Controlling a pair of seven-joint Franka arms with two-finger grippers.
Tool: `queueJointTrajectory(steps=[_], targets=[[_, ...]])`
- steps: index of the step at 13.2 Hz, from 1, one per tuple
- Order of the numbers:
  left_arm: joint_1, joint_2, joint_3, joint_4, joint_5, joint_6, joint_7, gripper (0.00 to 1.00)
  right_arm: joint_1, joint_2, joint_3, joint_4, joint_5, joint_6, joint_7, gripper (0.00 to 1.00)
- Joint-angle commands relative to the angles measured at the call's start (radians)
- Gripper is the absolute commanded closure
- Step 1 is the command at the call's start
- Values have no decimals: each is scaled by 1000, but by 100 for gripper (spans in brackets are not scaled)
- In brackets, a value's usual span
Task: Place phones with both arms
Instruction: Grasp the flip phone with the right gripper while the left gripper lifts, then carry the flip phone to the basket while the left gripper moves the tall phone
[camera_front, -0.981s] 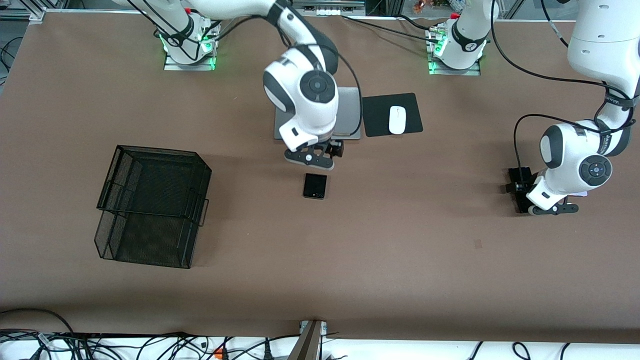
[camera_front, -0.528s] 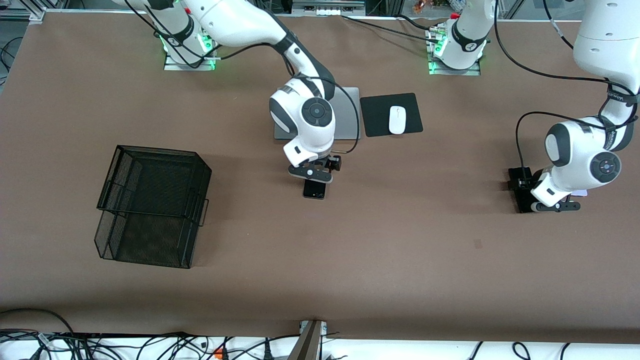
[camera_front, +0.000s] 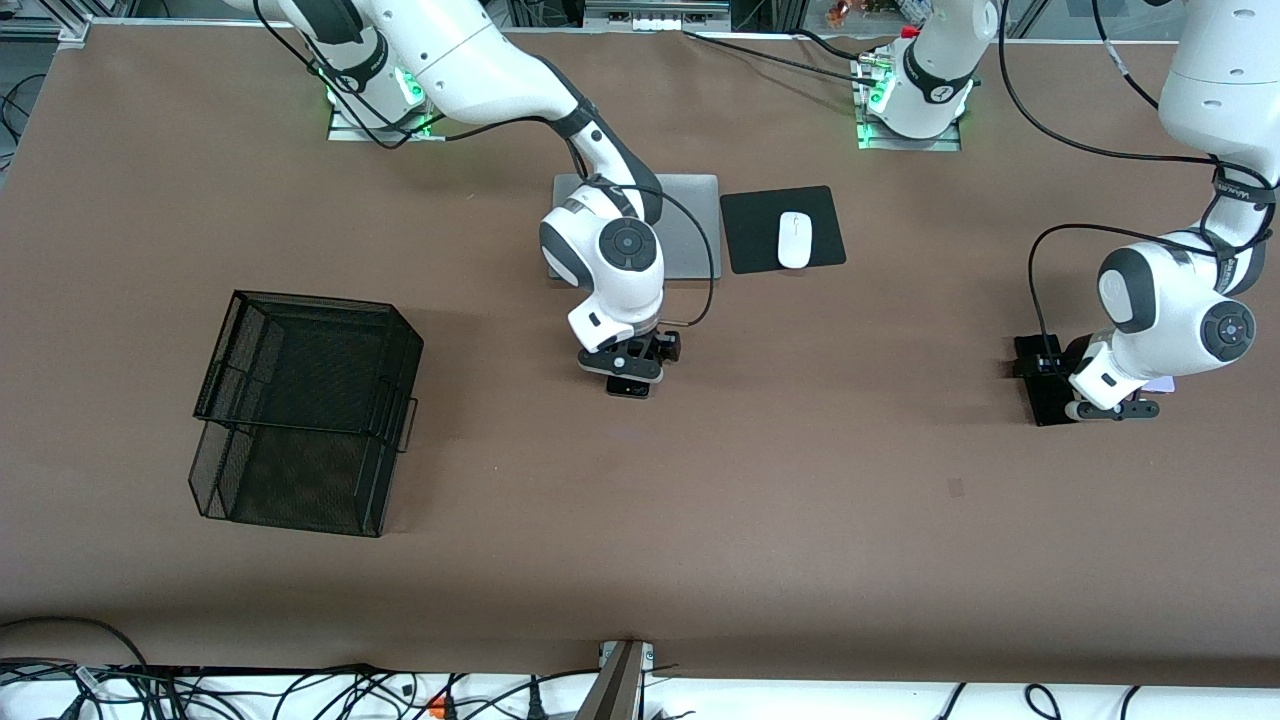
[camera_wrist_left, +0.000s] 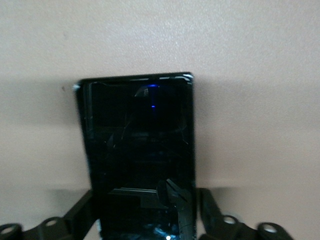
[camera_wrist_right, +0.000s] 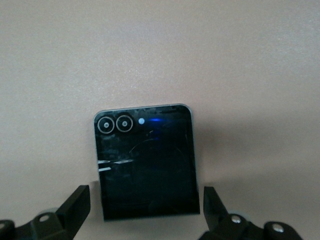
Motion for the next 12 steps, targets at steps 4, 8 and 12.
queueJointTrajectory(steps=[4,8,12], targets=[[-5,-2,-20,175,-29,-274,17,83,-3,4,1,0,-54,16,1,43],[-54,2,-28,357,-32,-532,5,82,-3,-21,-1,5,-59,-4,-16,81],[-114,-7,-78,412,-27,-661,-46,81,-38,-189,-8,16,-42,-268,-48,81]])
